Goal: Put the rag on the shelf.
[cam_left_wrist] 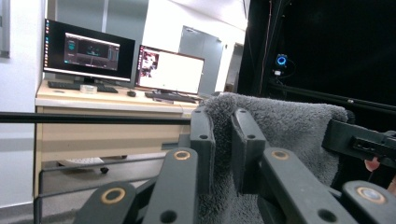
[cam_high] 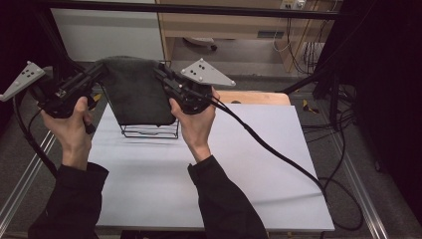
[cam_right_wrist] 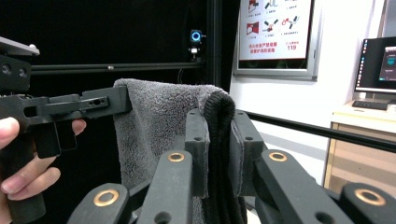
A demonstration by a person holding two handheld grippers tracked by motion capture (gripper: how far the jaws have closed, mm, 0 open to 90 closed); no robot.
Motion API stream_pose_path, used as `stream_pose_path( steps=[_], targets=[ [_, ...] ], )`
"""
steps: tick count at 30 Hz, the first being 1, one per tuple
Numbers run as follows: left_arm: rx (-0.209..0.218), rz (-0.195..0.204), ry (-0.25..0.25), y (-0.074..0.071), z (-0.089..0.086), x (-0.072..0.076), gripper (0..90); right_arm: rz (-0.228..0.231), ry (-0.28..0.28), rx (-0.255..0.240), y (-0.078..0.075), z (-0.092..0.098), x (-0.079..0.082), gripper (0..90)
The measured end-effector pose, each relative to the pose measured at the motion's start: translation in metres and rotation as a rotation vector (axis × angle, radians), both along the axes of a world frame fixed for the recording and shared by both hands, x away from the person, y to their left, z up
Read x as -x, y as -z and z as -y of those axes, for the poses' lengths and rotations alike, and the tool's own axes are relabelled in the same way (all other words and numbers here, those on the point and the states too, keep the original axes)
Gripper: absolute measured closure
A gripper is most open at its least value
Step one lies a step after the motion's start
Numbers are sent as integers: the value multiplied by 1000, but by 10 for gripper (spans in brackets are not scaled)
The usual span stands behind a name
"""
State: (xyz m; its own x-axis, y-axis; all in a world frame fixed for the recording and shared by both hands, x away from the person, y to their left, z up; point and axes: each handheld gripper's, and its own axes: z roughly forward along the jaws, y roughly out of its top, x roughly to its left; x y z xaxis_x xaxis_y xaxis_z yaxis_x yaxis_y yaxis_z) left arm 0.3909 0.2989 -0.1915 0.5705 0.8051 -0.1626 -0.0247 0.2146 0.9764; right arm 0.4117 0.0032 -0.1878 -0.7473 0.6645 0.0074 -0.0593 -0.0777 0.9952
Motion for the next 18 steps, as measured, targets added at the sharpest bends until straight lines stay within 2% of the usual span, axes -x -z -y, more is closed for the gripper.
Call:
stream_pose_path(
  steps=[9, 18],
  targets=[
    [22, 41, -22, -15, -8, -5, 804, 35, 12, 4, -21, -11, -8, 805],
    [36, 59, -35, -34, -16, -13, 804, 60, 13, -8, -44, -23, -17, 805]
  ],
)
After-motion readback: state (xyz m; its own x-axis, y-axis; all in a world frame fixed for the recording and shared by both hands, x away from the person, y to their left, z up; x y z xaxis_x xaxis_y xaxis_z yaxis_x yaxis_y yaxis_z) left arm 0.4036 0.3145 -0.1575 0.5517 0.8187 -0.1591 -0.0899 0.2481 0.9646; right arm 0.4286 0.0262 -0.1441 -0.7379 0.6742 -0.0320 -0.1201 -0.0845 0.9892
